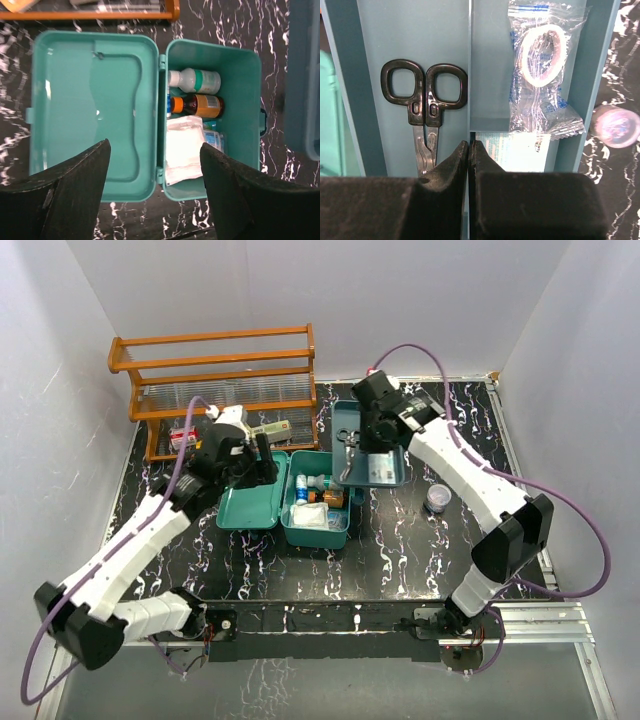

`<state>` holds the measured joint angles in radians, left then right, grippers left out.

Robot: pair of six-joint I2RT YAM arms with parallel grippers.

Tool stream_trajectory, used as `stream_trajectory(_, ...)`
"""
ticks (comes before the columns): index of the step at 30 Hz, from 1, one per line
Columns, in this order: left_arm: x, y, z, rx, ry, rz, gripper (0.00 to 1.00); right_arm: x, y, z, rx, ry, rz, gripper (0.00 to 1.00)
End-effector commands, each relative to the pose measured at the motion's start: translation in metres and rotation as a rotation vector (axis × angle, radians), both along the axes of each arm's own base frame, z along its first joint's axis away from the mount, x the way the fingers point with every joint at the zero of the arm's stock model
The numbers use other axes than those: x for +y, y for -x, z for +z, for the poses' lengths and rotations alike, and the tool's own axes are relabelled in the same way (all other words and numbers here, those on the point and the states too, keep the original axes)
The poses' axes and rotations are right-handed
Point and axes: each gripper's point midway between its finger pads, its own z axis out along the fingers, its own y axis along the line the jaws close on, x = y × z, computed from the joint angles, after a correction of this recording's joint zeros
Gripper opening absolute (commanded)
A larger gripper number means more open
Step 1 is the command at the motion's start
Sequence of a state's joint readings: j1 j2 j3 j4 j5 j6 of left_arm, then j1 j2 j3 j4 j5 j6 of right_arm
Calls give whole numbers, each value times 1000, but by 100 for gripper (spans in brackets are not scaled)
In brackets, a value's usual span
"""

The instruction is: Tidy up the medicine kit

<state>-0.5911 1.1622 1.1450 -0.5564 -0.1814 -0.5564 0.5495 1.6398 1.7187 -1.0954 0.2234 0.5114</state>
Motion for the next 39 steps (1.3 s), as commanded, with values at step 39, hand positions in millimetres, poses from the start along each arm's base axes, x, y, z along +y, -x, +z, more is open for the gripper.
stream_trajectory(39, 76, 77, -19, -299, 44, 36, 76, 127, 49, -57, 22, 59, -104, 0)
